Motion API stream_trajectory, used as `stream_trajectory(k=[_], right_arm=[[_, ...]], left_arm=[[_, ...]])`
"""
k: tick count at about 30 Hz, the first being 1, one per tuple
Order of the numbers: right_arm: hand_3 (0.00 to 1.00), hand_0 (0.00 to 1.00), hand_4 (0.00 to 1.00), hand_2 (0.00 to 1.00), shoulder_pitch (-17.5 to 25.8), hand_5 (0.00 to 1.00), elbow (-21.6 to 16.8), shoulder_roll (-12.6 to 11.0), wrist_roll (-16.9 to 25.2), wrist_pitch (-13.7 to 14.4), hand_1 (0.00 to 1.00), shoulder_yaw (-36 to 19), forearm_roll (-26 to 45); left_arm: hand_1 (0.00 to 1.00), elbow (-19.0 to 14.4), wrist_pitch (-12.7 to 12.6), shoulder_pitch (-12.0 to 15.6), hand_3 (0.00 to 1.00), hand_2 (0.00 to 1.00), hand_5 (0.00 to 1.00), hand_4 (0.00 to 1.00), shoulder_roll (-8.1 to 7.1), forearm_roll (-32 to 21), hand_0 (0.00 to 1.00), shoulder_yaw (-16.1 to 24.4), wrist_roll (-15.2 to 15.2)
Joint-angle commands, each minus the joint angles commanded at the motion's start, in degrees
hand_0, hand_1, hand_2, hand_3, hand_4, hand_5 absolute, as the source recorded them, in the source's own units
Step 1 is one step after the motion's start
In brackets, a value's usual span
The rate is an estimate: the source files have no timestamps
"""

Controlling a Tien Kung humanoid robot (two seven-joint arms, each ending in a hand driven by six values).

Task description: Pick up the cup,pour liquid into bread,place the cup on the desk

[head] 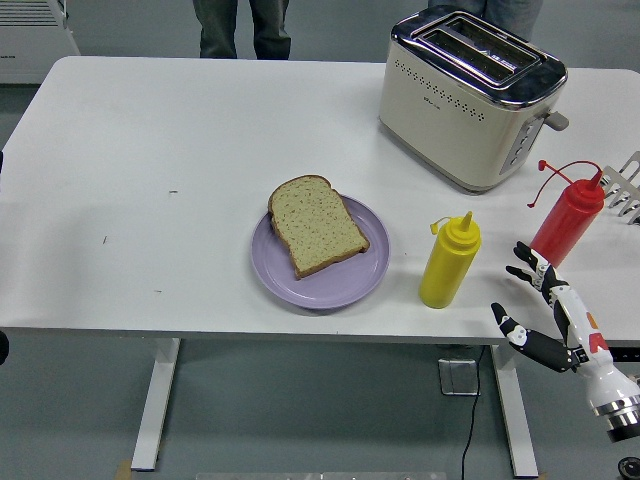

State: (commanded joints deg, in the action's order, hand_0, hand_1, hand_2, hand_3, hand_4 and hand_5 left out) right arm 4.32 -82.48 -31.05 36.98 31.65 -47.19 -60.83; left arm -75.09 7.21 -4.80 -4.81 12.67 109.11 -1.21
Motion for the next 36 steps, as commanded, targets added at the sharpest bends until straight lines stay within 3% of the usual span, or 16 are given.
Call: stream_trajectory(k=[5,6,11,12,17,18,27,36], right_arm=[[0.998,0.894,0.709,0.95,2.9,0.125,-2.2,-1.2,0.0,0.8,0.84,-2.4,-0.3],[0.967,0.842,0.708,0.883,3.7,0.124,-2.9,-1.5,0.0,1.3,0.794,-3.0,-0.3],[0.967,0.842,0.708,0.883,6.4,0.124,-5.4,-2.2,0.0,3.2,0.794,-5.0,0.4],[0.856,0.699,0.7,0.693,6.6,0.125,-5.5,-2.3,0.0,3.3,0.678,-5.1,0.4],[0.856,0.699,0.7,0.693,7.7,0.125,-6.6,-2.2,0.0,5.3,0.678,-6.6,2.1],[0.774,0.641,0.685,0.61,7.7,0.113,-6.6,-2.1,0.0,5.3,0.622,-6.9,2.7],[0.75,0.628,0.676,0.591,8.7,0.107,-8.2,-0.3,0.0,5.3,0.606,-12.9,11.6],[0.74,0.618,0.668,0.585,9.1,0.102,-11.7,1.4,0.0,5.3,0.599,-20.3,13.8]], left_arm=[[0.818,0.0,0.0,-0.1,0.816,0.859,0.998,0.654,-0.04,0.1,0.828,0.1,0.0],[0.818,0.0,0.0,-0.1,0.816,0.859,0.998,0.654,-0.04,0.1,0.827,0.0,0.0],[0.818,0.0,0.0,-0.2,0.816,0.859,0.998,0.654,-0.04,0.1,0.827,0.1,0.0],[0.818,0.1,0.0,-0.2,0.816,0.859,0.998,0.654,-0.04,0.1,0.827,0.1,0.0],[0.818,0.1,0.0,-0.4,0.816,0.859,0.998,0.654,-0.13,0.1,0.827,0.0,0.0],[0.818,0.1,0.0,-0.4,0.816,0.858,0.998,0.653,-0.14,0.1,0.827,0.0,0.0],[0.818,0.0,0.0,-0.4,0.816,0.859,0.998,0.653,-0.19,0.1,0.827,0.1,0.0],[0.818,0.0,0.0,-0.4,0.816,0.86,0.998,0.653,-0.19,0.1,0.827,0.1,0.0]])
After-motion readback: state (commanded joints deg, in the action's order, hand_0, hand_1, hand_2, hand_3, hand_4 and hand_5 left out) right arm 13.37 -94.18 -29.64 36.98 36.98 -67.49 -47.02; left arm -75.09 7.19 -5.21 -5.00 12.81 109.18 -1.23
